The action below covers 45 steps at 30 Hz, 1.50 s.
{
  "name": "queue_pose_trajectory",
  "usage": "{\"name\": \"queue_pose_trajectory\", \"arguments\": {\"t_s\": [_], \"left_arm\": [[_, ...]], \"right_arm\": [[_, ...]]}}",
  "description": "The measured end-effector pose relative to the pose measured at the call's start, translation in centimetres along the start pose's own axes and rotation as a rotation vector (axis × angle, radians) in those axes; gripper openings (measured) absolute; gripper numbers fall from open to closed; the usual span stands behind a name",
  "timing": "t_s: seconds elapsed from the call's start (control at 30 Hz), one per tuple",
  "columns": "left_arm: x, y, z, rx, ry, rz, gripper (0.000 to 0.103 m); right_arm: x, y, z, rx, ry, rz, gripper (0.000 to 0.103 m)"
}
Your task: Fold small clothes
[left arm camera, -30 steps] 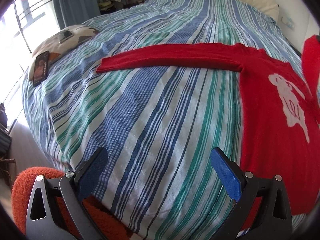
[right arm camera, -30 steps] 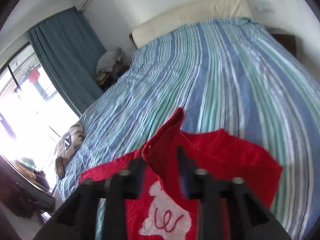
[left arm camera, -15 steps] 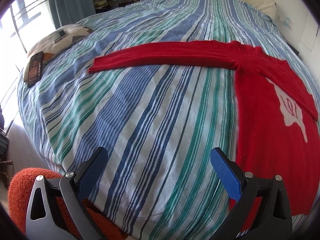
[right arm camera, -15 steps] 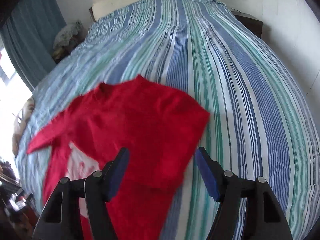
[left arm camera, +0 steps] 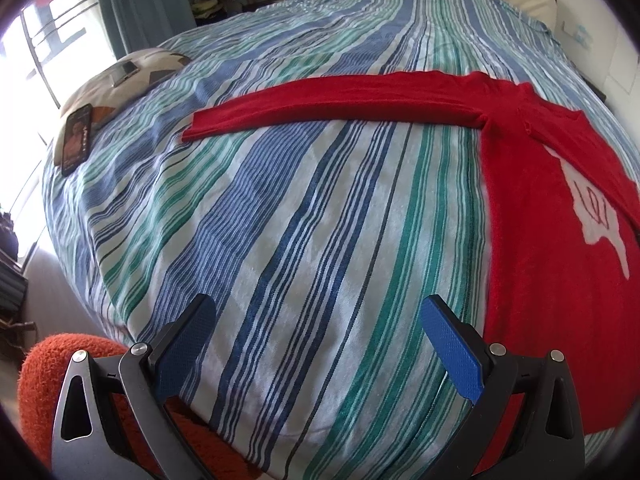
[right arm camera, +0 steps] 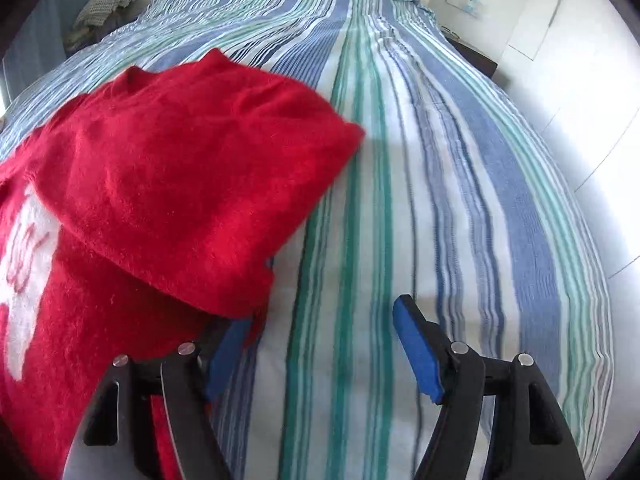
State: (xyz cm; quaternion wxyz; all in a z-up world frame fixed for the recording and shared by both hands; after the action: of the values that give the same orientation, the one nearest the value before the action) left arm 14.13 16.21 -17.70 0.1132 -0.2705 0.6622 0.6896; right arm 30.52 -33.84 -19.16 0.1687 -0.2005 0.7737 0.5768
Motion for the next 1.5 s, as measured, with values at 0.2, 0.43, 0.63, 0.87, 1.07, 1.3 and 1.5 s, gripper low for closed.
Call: {"name": "queue_pose_trajectory", "arguments": {"t_s": [0.2,0.43,0.63,0.87,1.07,1.3,1.5], "left_arm": [[0.0,0.1,-0.5,0.022,-0.015,-0.001,0.102],[0.3,0.5,-0.7,0.056,-0.025,-0.004,0.102],[1.0,-0.9,-1.4,0.101,-0.012,0.057,0.102],[1.6,-0.9,-1.6,0.119,-0.007,0.068,0.102],[2.1,-1.6,-1.8,0.109,-0.027,0.096,0.102],[2.3,-2.0,-2.2,0.108,-0.037,0.114,0.102],[2.5,-2.4,-2.2,0.102,-0.039,0.138,0.102]], "right_arm": [[4.0,5.2,-2.7,-0.001,-0.055,-0.019,0.073],[13.3,12.3,-2.5,-0.042,-0.266,-0.089,0.075],[17.2,14.5,-2.0,-0.052,-0.392,-0.093,0.078],[16.8,14.8,-1.2,-0.052,-0.357,-0.129,0.078],[16.7,14.5,0.0,-0.070,-0.319,-0.136,0.078],[16.7,14.0,0.1,-0.083,-0.328,-0.132,0.078],[17.0,13.7,-0.5,-0.091,-0.362,-0.121,0.078]]}}
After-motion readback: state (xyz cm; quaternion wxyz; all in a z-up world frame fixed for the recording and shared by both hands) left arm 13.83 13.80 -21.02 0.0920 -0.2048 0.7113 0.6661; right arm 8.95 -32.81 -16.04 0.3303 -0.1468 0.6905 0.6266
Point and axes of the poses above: each gripper's, at about its wrist camera, not at the fingertips, and y roughly against the way its jaws point, z to its left, x to its underside, the point moved 3 cm from there along -y, roughly the way its jaws point, and after that the axes turned 6 degrees about x, right-handed, at the moved point
